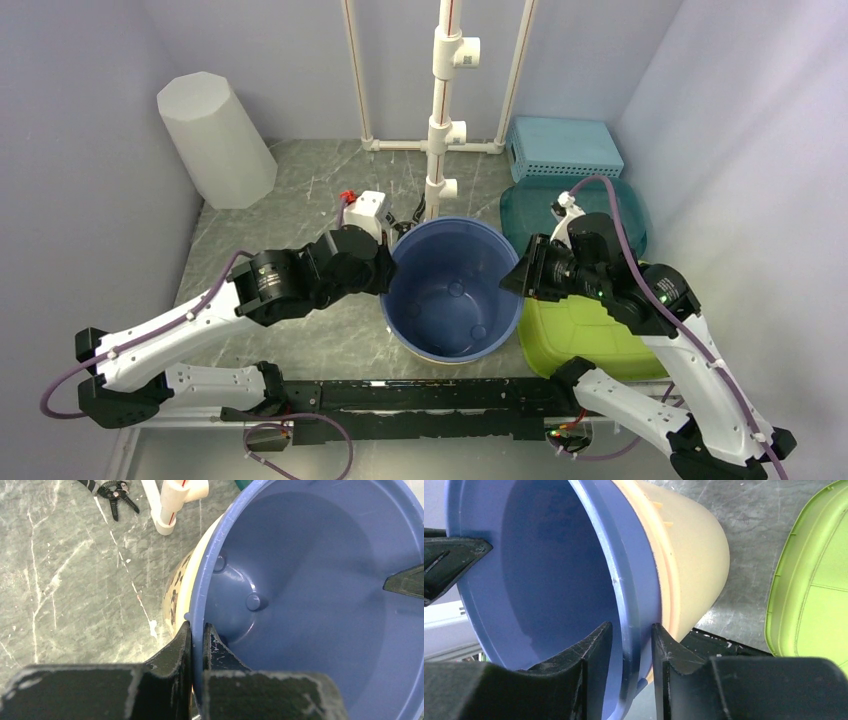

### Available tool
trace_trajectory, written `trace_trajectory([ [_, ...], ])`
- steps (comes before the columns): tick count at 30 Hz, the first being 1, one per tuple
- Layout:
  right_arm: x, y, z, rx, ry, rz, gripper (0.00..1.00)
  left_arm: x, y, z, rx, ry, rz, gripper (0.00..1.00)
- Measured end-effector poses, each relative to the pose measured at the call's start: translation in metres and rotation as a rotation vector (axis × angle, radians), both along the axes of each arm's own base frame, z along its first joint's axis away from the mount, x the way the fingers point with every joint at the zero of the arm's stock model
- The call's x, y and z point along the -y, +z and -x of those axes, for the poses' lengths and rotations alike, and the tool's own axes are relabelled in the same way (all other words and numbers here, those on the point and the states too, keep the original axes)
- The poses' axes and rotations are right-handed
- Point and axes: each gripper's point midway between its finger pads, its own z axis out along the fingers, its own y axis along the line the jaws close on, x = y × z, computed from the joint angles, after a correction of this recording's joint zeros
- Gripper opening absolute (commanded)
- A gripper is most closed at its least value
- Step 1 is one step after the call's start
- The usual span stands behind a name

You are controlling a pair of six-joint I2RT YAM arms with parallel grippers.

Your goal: Turn the large container upside down

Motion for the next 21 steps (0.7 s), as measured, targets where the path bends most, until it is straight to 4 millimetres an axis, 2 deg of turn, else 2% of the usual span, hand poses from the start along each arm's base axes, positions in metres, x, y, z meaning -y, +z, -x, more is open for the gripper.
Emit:
trace_trajectory([
  [5,-0.001,-0.001,-0.006,0.01,-0.013,0.0,0.42,0.002,0.002,-0.002,0.008,0.004,0.021,0.03],
  [8,-0.003,-0.001,-0.01,0.017,-0.016,-0.003,0.5,0.002,0.002,-0.003,0.015,0.007,0.042,0.03],
  [12,-0.006,0.001,-0.01,0.02,-0.008,-0.018,0.53,0.002,0.004,-0.001,0.017,-0.005,0.063,0.03],
  [21,-0.007,-0.002,-0.015,0.03,-0.019,-0.01,0.54,0.005,0.004,-0.001,0.012,-0.016,0.069,0.03],
])
